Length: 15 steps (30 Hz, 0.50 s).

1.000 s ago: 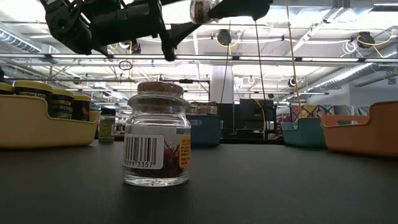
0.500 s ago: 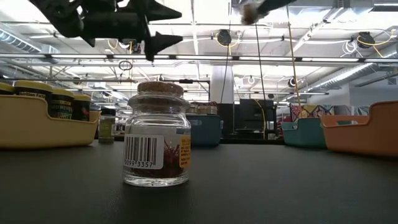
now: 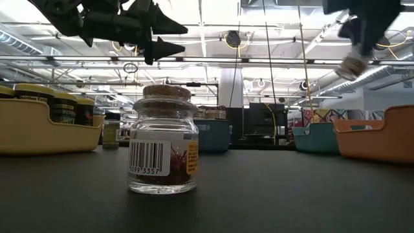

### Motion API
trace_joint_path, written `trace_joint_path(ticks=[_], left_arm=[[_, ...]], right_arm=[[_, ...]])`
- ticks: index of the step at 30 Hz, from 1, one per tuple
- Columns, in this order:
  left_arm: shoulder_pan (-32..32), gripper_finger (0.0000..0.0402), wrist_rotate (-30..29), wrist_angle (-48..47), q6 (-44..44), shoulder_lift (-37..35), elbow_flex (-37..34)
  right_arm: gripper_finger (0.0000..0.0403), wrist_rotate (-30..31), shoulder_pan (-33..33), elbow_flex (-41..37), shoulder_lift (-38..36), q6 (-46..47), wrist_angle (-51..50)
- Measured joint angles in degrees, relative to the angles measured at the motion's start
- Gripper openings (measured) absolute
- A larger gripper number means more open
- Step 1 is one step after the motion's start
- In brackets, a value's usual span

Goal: Sort spices by type
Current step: Put the small brown seasoning bottle into the orange bin

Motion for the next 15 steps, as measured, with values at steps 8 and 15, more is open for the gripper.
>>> trace_joint_path(ticks=[8, 15], left_arm=[[-1.89, 0.032, -0.01, -2.26, 0.28, -0.02, 0.0], [-2.26, 0.032, -0.05, 1.89, 4.13, -0.02, 0.0]], right_arm=[[0.0162, -6.05, -4.11, -8.31, 0.45, 2.2, -1.44], [0.0162, -9.7, -7.74, -15.35, 4.38, -0.7, 1.31]])
